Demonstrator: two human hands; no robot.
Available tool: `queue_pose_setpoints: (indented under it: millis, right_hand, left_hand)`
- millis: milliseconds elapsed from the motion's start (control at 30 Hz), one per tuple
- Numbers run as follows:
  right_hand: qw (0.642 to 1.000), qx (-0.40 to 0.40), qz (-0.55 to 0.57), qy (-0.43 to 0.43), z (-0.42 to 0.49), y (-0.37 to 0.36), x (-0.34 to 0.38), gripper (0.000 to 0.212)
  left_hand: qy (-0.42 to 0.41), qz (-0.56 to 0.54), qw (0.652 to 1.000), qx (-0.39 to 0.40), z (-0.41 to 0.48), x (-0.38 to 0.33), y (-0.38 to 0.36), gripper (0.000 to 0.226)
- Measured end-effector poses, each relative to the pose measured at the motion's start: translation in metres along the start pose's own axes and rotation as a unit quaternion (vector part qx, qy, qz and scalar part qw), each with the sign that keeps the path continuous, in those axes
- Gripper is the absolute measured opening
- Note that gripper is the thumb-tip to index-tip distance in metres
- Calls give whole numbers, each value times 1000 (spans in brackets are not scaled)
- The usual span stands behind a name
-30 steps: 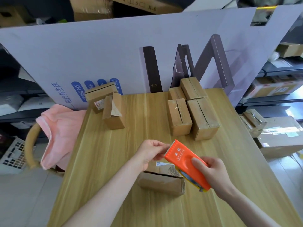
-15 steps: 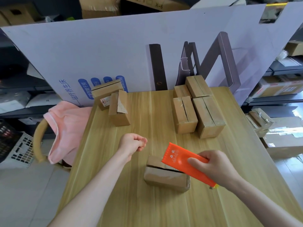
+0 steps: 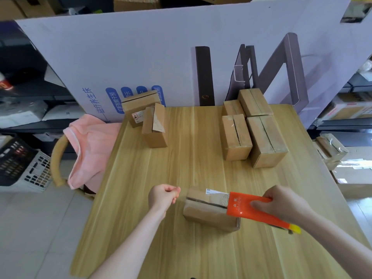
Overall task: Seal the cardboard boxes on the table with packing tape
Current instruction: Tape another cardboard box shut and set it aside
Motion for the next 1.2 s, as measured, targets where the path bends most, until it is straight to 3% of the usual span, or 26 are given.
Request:
queue_pose_setpoints:
  millis: [367, 500, 600, 667, 733, 833, 1067, 1100, 1167, 1200]
  right_hand:
    - [996, 8, -79, -29, 31, -36, 9, 43]
    - [995, -1, -91, -25, 37, -37, 12, 44]
    - [995, -6, -99, -25, 38, -35, 14, 44]
    - [995, -6, -99, -28, 38, -36, 13, 42]
    - [995, -6, -95, -31, 37, -38, 12, 42]
    - [996, -3, -84, -34, 36, -39, 10, 42]
    - [997, -8, -66, -40, 35, -43, 5, 46]
    - [997, -8, -61, -41, 34, -44, 3, 46]
    - [998, -12, -51, -40, 33, -47, 1, 46]
    - [998, -15, -46, -39, 32, -48, 0, 45]
  left_hand:
    - [57, 14, 998, -27, 10, 34, -36, 19]
    - [28, 112, 993, -12, 13, 33, -46, 26]
    - [44, 239, 970, -2, 13, 34, -41, 48]
    - [48, 220, 974, -39, 9, 39, -36, 60]
    - [-2, 130, 989, -77, -1, 35, -41, 52]
    - [-45, 61, 997, -12, -16, 25, -70, 46]
    - [-69, 125, 988, 53, -13, 28, -79, 46]
    - [-95, 170, 980, 28, -11, 27, -77, 47]
    - [-243, 242, 939, -34, -14, 12, -80, 45]
    - [-315, 250, 915, -27, -17, 1, -88, 43]
Point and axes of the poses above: each hand's wrist, its own z-axis towards the middle knuckle, its own y-axis out of the back of the hand, x = y × z, the point moved 3 cm from there along z, towards the middle knuckle, and after that the axes turned 1 degree about x, right-handed, at the moved point
